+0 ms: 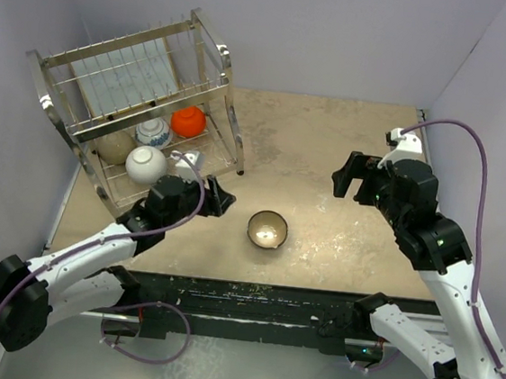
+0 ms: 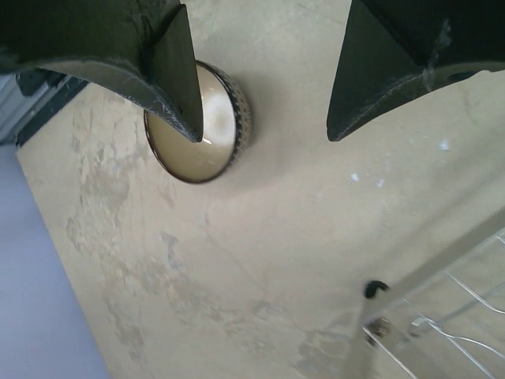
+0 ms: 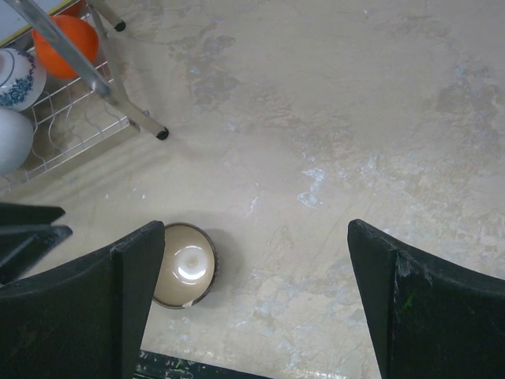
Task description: Load the bowls into the dish rack
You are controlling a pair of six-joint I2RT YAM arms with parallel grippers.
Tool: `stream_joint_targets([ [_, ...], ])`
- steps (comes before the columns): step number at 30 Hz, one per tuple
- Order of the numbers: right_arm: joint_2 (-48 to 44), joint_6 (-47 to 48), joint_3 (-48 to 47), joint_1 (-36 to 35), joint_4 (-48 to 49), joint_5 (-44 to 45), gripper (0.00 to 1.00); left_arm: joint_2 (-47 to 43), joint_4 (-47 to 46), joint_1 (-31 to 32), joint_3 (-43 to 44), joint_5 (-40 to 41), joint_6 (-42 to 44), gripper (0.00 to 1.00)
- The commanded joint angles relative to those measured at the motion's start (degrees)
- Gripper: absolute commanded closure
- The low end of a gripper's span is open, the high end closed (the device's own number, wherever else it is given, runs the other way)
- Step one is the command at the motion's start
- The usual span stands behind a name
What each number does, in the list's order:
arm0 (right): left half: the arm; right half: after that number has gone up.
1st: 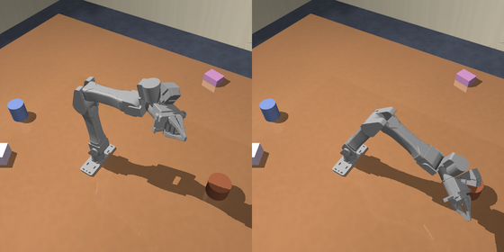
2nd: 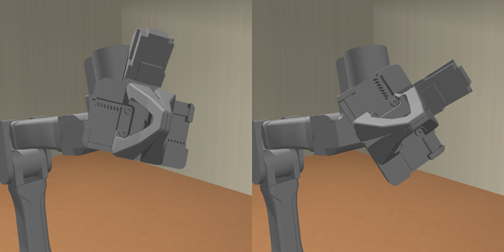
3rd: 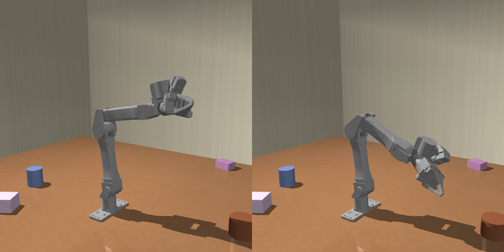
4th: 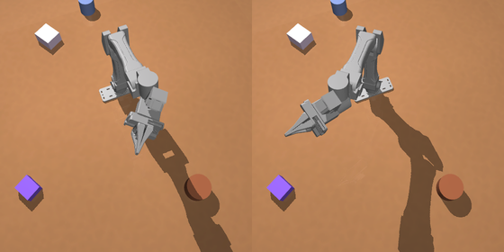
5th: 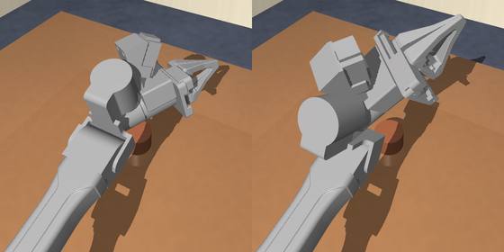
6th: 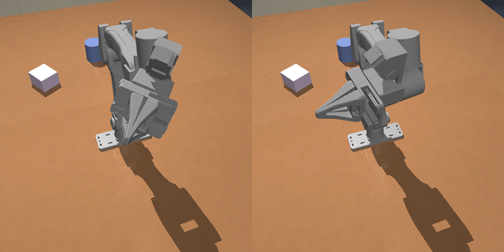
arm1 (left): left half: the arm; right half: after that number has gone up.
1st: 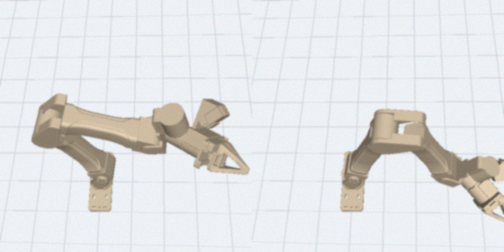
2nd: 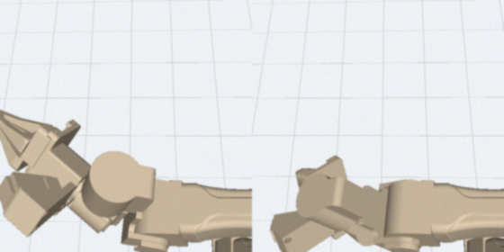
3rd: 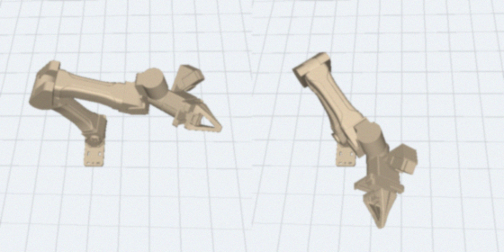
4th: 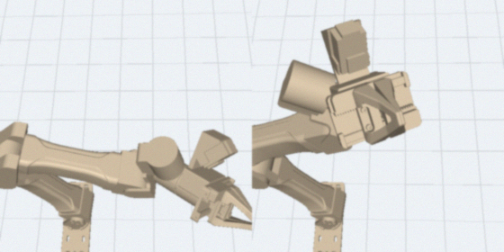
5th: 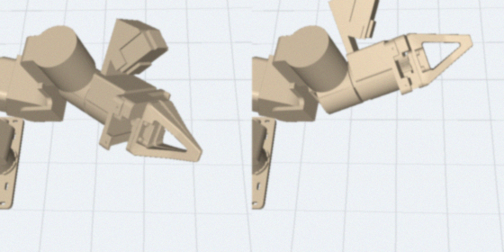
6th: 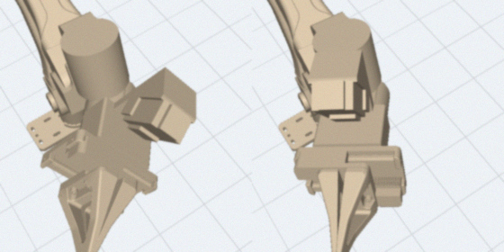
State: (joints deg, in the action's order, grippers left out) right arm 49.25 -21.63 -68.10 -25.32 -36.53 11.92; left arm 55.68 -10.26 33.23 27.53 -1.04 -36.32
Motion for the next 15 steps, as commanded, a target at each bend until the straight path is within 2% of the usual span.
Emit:
stream_joint_targets([
  [1,0.53,-0.69,-3.68,0.27,0.29,3.28,0.01,2.60,-2.60,9.94,3.69,5.92,4.00,0.33],
  [6,1.63,-1.13,-5.82,0.27,-0.21,3.33,0.01,9.79,-4.59,21.60,7.22,11.34,7.10,0.33],
  [11,1.56,-1.22,-6.73,0.27,-0.75,3.70,0.01,18.40,-4.97,27.94,12.99,12.95,9.50,0.35],
  [15,0.99,-1.38,-6.34,0.27,-0.96,3.96,0.01,26.65,-0.93,31.50,20.75,15.36,11.27,0.35],
])
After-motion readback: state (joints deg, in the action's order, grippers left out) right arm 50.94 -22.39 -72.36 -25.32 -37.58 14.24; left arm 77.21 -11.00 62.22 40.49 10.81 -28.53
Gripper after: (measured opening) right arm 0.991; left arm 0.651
